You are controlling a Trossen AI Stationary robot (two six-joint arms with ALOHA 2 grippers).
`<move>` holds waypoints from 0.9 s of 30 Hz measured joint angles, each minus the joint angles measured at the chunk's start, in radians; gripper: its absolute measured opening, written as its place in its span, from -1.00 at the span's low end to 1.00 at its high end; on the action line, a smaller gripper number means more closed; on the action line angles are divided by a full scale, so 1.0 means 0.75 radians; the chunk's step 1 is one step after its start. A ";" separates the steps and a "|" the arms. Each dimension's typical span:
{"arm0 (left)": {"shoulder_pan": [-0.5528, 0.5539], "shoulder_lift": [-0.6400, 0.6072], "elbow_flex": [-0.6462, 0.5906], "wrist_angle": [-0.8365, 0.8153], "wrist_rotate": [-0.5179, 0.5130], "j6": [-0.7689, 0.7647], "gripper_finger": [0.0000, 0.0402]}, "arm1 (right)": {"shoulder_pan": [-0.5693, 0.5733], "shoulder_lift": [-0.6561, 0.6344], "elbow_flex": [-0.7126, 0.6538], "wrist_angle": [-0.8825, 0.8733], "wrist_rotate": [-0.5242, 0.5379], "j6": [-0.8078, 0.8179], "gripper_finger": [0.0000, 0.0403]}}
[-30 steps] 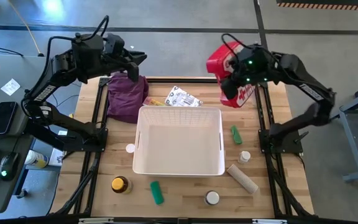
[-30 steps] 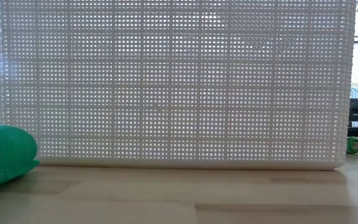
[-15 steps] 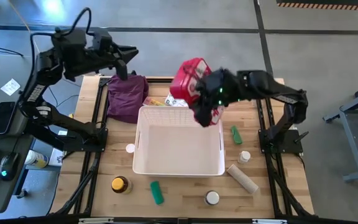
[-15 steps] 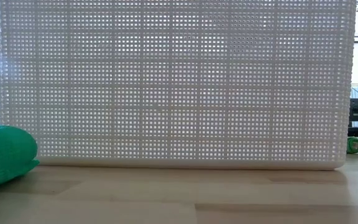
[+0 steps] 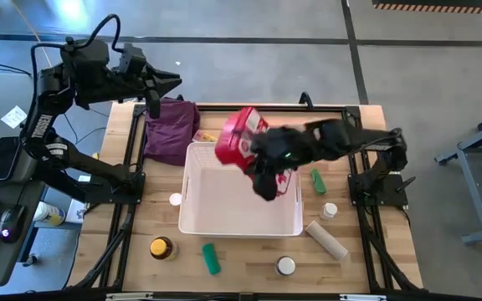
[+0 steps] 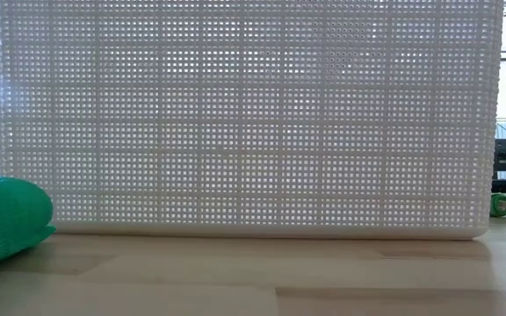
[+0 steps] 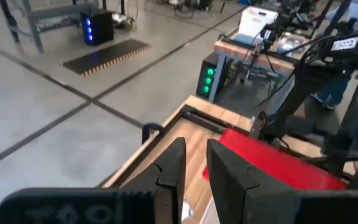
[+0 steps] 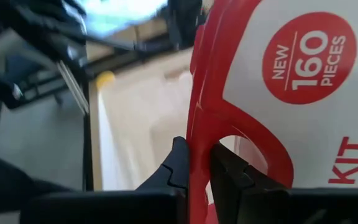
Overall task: Pick & place medical supplies in basket/bin
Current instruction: Put the red first aid kit into the white bin
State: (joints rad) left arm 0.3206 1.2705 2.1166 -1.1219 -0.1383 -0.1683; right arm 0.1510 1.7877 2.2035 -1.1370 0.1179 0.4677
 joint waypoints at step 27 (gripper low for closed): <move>-0.001 0.051 -0.001 -0.093 0.179 -0.507 -0.50 | -0.013 0.032 -0.985 0.527 -0.324 -0.132 -0.92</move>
State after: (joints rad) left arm 0.3199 1.3085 2.1159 -1.1920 -0.0041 -0.5488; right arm 0.1415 1.8118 1.4650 -0.7415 -0.1247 0.3685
